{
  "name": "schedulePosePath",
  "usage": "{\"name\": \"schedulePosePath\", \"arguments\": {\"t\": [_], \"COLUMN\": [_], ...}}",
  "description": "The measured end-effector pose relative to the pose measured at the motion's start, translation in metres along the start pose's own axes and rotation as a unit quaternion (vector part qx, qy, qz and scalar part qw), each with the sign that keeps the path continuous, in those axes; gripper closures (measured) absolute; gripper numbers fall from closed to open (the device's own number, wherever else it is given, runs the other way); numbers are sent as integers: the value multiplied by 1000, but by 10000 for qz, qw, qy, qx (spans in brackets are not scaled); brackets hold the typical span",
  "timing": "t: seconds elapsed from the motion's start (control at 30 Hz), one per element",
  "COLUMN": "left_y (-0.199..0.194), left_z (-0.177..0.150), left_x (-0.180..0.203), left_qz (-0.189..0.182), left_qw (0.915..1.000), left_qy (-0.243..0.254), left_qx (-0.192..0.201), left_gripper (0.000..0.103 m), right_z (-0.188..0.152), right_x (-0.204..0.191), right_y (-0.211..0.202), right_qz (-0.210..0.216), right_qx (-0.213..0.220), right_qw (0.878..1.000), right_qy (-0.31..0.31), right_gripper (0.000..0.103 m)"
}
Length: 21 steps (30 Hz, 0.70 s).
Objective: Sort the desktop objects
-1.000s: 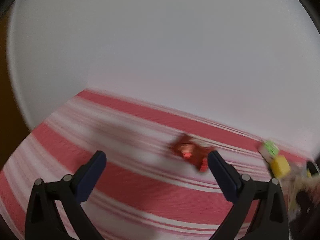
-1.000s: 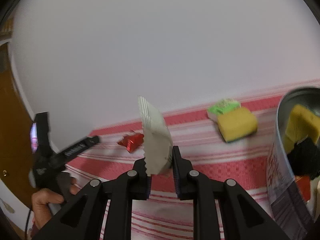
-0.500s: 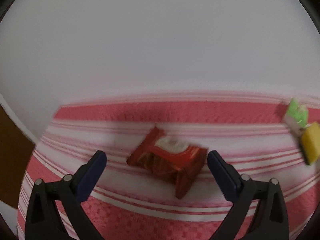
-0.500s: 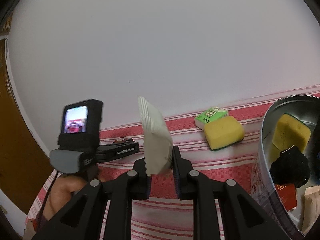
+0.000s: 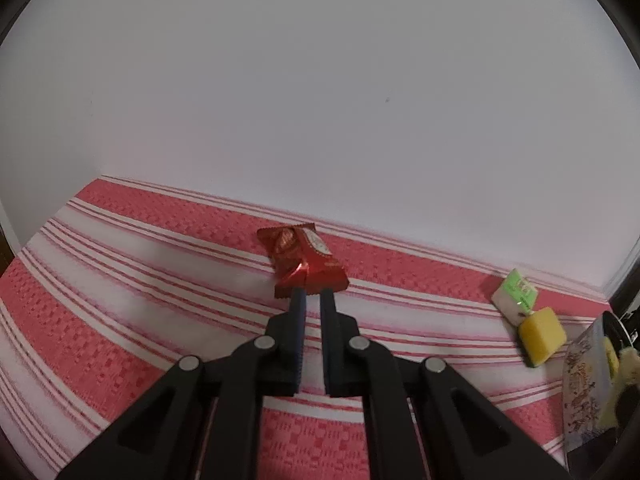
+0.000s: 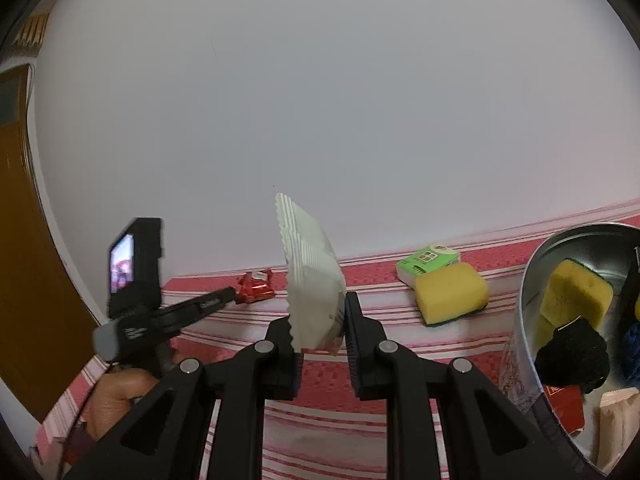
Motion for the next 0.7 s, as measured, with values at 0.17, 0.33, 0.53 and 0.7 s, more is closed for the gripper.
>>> {"name": "schedulePosePath", "arguments": {"t": [0.17,0.33,0.53,0.7], "left_y": [-16,-16,24,75], "left_z": [-2,10,30,28], "left_x": [7,4,7,7], "left_qz": [8,-23,1357,2037], "left_qw": [9998,9989,9903,9764], "left_qy": [102,-441,-265,-162], "left_qx": [196,163,-99,-702], "left_gripper": [99,11,2,16], "right_z": [2,2,2,3], "right_x": [3,9,10,17], "right_y": [-3,-2,2,8], "right_qz": [-155,-187,-180,-144], "right_qx": [114,85,-10,-85], "right_qw": [9998,9998,9998,9998], "right_qy": [-84,-24,-11,142], "right_gripper": [83,83,83,83]}}
Point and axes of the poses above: each gripper's, at about its wrist camera, not at the fingertips, and y roughly the way its jaws point, x to its right, z to its top, the point moved 6 cm from there along y, roughly the way its jaws point, and after that the axes turned 1 degree about -x, right-handed, at the moved point
